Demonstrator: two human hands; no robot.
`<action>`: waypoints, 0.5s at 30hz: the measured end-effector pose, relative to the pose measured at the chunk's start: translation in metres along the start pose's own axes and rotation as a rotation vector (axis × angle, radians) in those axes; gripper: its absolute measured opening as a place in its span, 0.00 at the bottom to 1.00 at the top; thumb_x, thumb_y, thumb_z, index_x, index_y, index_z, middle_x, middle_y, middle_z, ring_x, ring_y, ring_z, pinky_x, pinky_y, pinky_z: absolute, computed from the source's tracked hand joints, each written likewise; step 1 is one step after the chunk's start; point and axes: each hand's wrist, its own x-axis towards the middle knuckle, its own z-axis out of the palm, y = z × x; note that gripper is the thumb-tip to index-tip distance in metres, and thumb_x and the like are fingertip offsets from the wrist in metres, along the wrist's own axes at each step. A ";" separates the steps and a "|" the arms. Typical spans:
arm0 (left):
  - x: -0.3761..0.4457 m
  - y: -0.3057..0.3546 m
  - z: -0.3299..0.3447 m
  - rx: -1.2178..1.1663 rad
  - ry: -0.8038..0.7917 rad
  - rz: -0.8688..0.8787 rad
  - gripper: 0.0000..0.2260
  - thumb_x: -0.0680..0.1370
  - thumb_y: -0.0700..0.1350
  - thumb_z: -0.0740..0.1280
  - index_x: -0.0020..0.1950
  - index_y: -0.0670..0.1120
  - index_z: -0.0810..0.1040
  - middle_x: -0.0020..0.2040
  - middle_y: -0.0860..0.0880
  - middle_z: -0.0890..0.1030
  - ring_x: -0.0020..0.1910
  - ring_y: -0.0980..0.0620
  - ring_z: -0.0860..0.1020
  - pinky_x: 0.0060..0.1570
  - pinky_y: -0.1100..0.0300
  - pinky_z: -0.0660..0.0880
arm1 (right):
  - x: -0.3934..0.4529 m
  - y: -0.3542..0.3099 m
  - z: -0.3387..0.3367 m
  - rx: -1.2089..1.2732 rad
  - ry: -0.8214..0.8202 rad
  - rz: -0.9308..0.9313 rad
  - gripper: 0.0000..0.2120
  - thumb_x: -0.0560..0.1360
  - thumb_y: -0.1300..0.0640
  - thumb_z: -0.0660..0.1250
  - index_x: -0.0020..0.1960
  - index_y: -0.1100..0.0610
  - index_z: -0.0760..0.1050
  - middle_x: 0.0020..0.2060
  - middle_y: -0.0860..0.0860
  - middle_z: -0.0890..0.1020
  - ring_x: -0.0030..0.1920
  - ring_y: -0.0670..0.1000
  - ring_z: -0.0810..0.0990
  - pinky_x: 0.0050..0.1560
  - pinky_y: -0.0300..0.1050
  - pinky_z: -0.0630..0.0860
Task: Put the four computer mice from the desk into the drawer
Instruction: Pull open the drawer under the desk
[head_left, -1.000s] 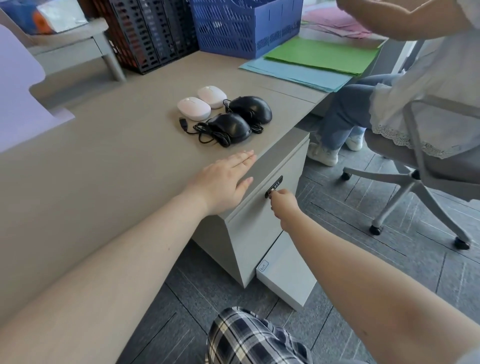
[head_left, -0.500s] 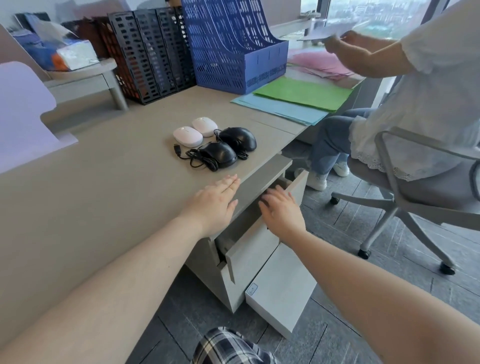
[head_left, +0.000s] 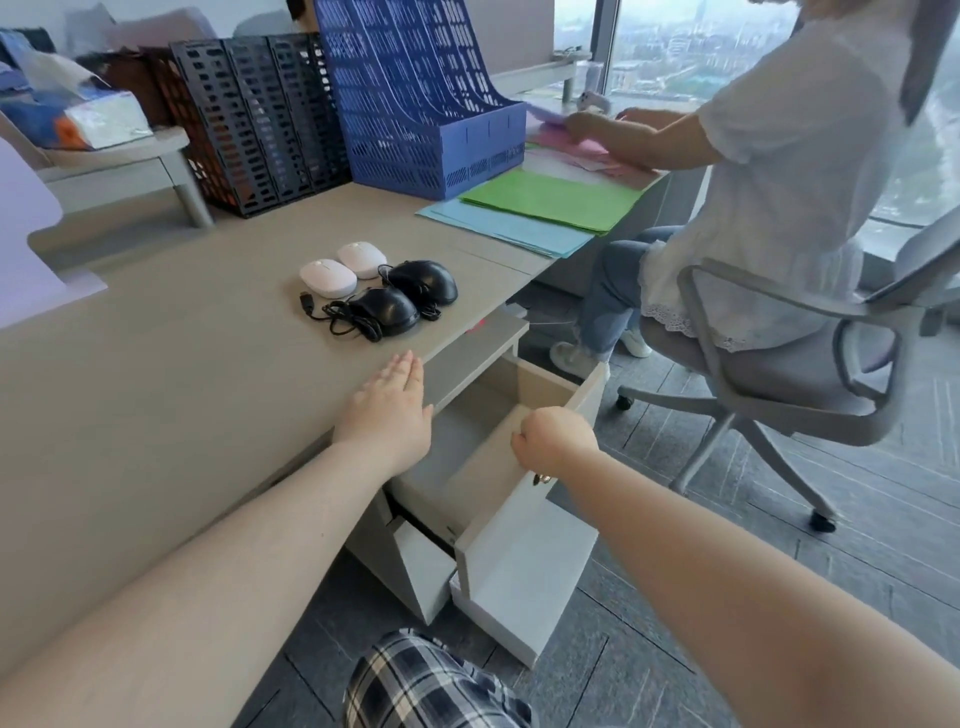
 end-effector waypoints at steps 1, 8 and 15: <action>-0.002 0.002 0.000 0.010 0.002 -0.011 0.27 0.82 0.49 0.51 0.78 0.41 0.45 0.80 0.45 0.46 0.78 0.49 0.47 0.76 0.55 0.48 | -0.007 0.007 0.000 -0.012 0.010 0.016 0.21 0.78 0.54 0.54 0.26 0.56 0.64 0.24 0.50 0.70 0.30 0.54 0.74 0.31 0.39 0.68; -0.012 0.004 -0.001 0.034 -0.002 -0.028 0.27 0.82 0.49 0.51 0.78 0.40 0.47 0.80 0.45 0.47 0.78 0.50 0.47 0.76 0.55 0.49 | -0.053 0.045 -0.001 -0.139 -0.020 0.126 0.19 0.77 0.54 0.55 0.28 0.55 0.65 0.28 0.48 0.70 0.36 0.56 0.75 0.35 0.43 0.70; -0.018 0.003 -0.001 0.020 0.012 -0.030 0.27 0.82 0.49 0.52 0.78 0.41 0.47 0.80 0.47 0.48 0.78 0.51 0.48 0.75 0.54 0.51 | -0.067 0.060 0.005 -0.258 -0.097 0.190 0.10 0.75 0.59 0.58 0.37 0.56 0.73 0.31 0.49 0.74 0.36 0.55 0.75 0.30 0.39 0.67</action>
